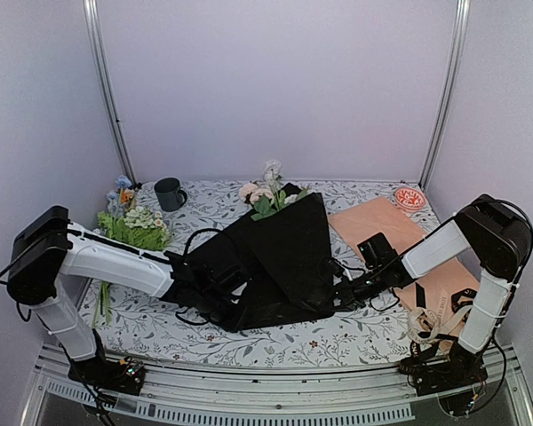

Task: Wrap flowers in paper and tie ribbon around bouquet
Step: Press the fold line on the 2/3-folded wrapping paper.

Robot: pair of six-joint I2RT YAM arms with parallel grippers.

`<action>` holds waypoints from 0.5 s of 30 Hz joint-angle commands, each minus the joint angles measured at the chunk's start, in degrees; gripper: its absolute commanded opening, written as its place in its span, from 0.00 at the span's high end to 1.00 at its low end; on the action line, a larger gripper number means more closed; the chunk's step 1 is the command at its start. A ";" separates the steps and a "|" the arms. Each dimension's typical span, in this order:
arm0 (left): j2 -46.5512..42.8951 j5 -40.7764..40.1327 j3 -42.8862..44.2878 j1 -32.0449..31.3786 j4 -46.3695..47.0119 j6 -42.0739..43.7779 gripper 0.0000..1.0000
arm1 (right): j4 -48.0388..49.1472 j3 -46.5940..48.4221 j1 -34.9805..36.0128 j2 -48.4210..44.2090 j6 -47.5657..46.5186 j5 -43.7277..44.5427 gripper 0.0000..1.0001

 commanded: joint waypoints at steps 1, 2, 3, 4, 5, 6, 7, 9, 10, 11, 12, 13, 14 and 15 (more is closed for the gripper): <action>2.47 -0.34 -5.03 0.39 -9.82 -2.98 0.88 | -7.41 -2.26 0.12 2.70 -0.64 8.46 1.00; 2.26 -0.52 -5.55 0.44 -10.32 -3.36 0.88 | -7.44 -2.34 0.16 2.64 -0.59 8.46 1.00; 1.95 -0.60 -6.12 0.55 -10.67 -3.76 0.89 | -7.48 -2.40 0.12 2.58 -0.62 8.52 1.00; 1.58 -0.52 -6.69 0.45 -10.91 -4.13 0.89 | -7.50 -2.38 0.12 2.56 -0.56 8.54 1.00; 0.91 -0.32 -7.28 0.44 -11.02 -4.37 0.89 | -7.55 -2.37 0.12 2.51 -0.59 8.54 1.00; 0.41 -0.07 -7.89 0.48 -11.08 -4.67 0.89 | -7.51 -2.36 0.12 2.56 -0.63 8.54 1.00; -0.28 0.16 -8.52 0.47 -11.31 -4.96 0.89 | -7.50 -2.36 0.12 2.60 -0.63 8.54 1.00; -1.55 0.35 -9.98 0.47 -11.98 -5.50 0.89 | -7.53 -2.36 0.12 2.54 -0.58 8.57 1.00; -2.20 0.02 -10.69 0.45 -12.40 -5.81 0.89 | -7.57 -2.36 0.13 2.55 -0.55 8.62 1.00; -2.84 -0.42 -11.30 0.59 -12.84 -6.11 0.89 | -7.50 -2.42 0.12 2.51 -0.55 8.63 1.00; -3.30 -0.63 -11.83 0.79 -13.15 -6.30 0.89 | -7.46 -2.45 0.12 2.50 -0.59 8.63 1.00; -3.66 -0.77 -12.21 0.94 -13.37 -6.46 0.89 | -7.41 -2.52 0.13 2.58 -0.63 8.68 1.00; -4.02 -0.93 -12.36 1.14 -13.48 -6.55 0.89 | -7.48 -2.53 0.12 2.59 -0.63 8.71 1.00; -4.17 -1.03 -12.40 1.30 -13.65 -6.49 0.89 | -7.46 -2.59 0.12 2.67 -0.60 8.68 1.00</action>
